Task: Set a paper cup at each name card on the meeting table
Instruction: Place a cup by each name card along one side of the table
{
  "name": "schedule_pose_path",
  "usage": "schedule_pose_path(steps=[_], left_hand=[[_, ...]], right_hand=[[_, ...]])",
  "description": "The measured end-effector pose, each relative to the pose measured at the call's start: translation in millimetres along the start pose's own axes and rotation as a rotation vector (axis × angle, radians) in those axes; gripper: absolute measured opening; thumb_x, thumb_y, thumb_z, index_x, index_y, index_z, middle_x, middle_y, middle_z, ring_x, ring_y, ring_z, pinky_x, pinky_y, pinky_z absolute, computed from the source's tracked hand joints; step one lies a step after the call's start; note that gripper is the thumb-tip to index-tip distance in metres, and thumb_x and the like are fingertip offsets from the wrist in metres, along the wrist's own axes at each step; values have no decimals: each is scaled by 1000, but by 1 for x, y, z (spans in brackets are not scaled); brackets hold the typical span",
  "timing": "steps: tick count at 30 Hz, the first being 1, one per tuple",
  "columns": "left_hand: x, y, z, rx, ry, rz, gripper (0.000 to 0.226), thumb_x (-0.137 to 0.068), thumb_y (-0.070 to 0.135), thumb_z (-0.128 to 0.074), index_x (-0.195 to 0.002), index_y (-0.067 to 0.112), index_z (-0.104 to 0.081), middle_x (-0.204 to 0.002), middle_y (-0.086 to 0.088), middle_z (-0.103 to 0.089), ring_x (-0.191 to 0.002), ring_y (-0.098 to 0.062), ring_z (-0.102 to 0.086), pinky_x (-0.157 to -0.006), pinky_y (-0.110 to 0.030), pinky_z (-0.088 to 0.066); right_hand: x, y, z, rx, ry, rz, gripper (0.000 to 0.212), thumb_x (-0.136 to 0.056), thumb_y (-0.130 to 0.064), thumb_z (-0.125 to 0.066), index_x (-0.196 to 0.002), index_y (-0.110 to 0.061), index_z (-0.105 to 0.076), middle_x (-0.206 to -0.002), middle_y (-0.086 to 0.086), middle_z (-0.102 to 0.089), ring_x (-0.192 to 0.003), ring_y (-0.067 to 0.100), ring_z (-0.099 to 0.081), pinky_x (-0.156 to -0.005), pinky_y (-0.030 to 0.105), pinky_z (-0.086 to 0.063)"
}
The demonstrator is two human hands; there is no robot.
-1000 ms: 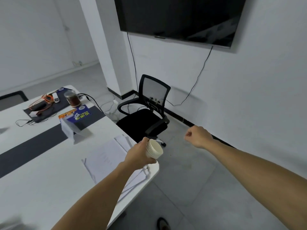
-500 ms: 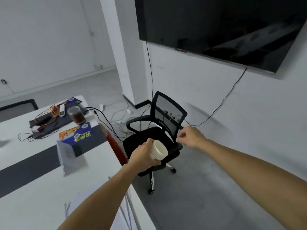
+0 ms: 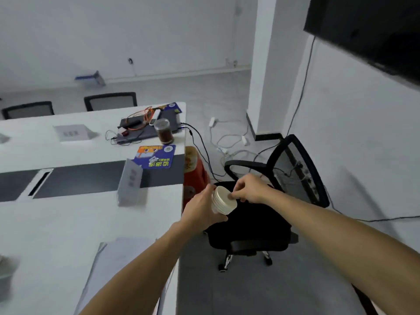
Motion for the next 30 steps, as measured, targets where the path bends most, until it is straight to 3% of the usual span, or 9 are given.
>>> schedule_pose_path(steps=[5,12,16,22,26,30], left_hand=[[7,-51,27,18,124,237,78,-62,46,-86,-122,30,-40,-118,5,-63,-101,-21,-61,-85,-44,-56],[9,-105,77,-43,230,352,80,-62,41,-88,-125,29,-41,-116,4,-63,-102,-23,-61,-84,-43,-56],[10,-144,104,-39,300,418,81,-68,37,-87,-132,29,-38,-128,3,-57,-111,-19,-56,-87,-32,-50],[31,-193,119,3,324,554,77,-66,39,-87,-126,33,-39,-126,4,-61,-103,-22,-61,-85,-35,-55],[56,-229,132,35,345,687,71,-69,37,-83,-125,27,-41,-114,4,-63,-97,-23,-59,-74,-32,-48],[79,-273,141,114,390,820,72,-66,37,-82,-124,26,-40,-113,3,-60,-98,-24,-58,-79,-38,-52]], right_hand=[[-60,-58,-46,5,-272,153,15,-78,-18,-81,-79,-6,-73,-75,13,-72,-65,18,-64,-52,26,-49],[-109,-132,-86,8,-363,256,12,-80,-9,-79,-75,-6,-69,-65,9,-65,-46,10,-56,-45,21,-48],[-134,-186,-105,51,-411,312,12,-86,-13,-76,-90,-2,-75,-70,5,-68,-53,10,-59,-46,18,-46],[-158,-224,-144,87,-540,308,23,-90,-16,-70,-107,0,-73,-87,7,-67,-69,13,-60,-54,20,-47],[-195,-265,-152,18,-543,297,19,-93,-13,-65,-104,1,-70,-93,13,-66,-69,16,-57,-56,23,-47],[-252,-315,-175,-47,-413,285,18,-94,-14,-64,-107,-3,-65,-88,12,-65,-65,17,-61,-51,23,-46]])
Point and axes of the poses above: each hand's wrist, its own x-axis away from the middle knuckle, its own z-axis out of the back of the hand, y = z × x, the point moved 4 cm from there along -x, towards the middle knuckle
